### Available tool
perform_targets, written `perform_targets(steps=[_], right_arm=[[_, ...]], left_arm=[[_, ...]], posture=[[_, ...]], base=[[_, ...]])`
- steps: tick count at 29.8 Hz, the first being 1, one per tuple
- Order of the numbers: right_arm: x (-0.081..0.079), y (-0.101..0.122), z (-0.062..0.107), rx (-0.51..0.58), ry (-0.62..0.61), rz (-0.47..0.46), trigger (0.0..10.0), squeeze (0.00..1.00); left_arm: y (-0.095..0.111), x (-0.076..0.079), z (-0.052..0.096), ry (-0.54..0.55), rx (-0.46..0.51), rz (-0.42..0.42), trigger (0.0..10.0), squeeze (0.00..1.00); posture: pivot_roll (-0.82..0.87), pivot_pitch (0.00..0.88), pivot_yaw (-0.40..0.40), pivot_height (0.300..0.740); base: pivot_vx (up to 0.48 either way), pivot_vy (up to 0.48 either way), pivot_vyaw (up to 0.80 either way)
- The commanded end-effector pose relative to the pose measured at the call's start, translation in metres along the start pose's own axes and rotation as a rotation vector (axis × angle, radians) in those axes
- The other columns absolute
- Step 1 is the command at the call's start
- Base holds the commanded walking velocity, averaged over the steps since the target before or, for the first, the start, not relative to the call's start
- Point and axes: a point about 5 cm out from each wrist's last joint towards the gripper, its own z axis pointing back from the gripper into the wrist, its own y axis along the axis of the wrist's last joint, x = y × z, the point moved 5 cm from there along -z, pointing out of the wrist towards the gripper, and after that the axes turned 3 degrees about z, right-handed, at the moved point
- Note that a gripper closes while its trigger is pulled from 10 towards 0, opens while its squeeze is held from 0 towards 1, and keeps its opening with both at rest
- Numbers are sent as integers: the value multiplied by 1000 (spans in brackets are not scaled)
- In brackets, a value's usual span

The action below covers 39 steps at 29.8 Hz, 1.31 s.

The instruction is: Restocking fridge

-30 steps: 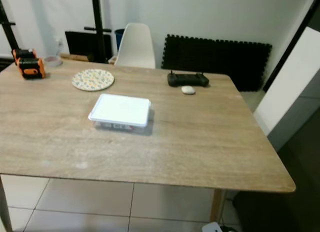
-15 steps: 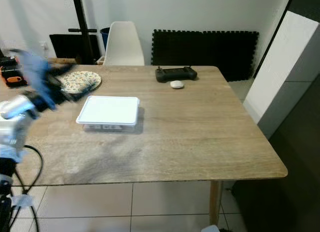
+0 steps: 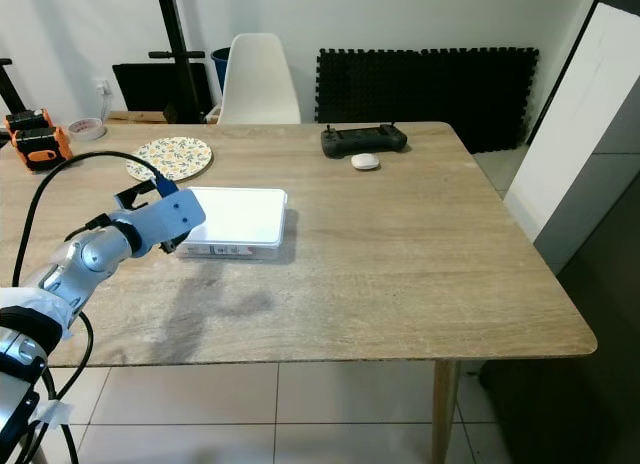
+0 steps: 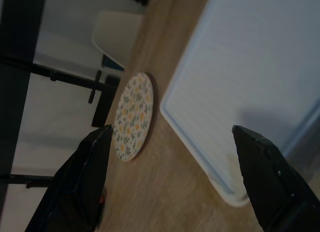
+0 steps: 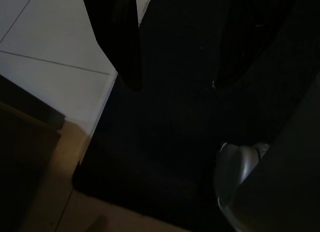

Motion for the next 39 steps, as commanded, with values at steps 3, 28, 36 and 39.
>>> perform_targets(steps=[3,28,36,39], right_arm=[[-5,-5,0,-5,4,-9,10000,0],[-11,-17,2,-16,24,20,10000,0],[-12,-14,2,-10,28,30,10000,0],[-13,-13,2,-8,29,35,10000,0]], left_arm=[[12,34,-8,-135,39,-16,10000,0],[82,9,-16,-192,341,347,10000,0],[70,42,-12,-400,273,291,10000,0],[62,55,-11,-448,229,233,10000,0]], posture=[[-109,72,50,740],[-124,125,44,740],[-123,128,44,740],[-124,128,44,740]], base=[[0,0,0],[0,0,0],[0,0,0],[0,0,0]])
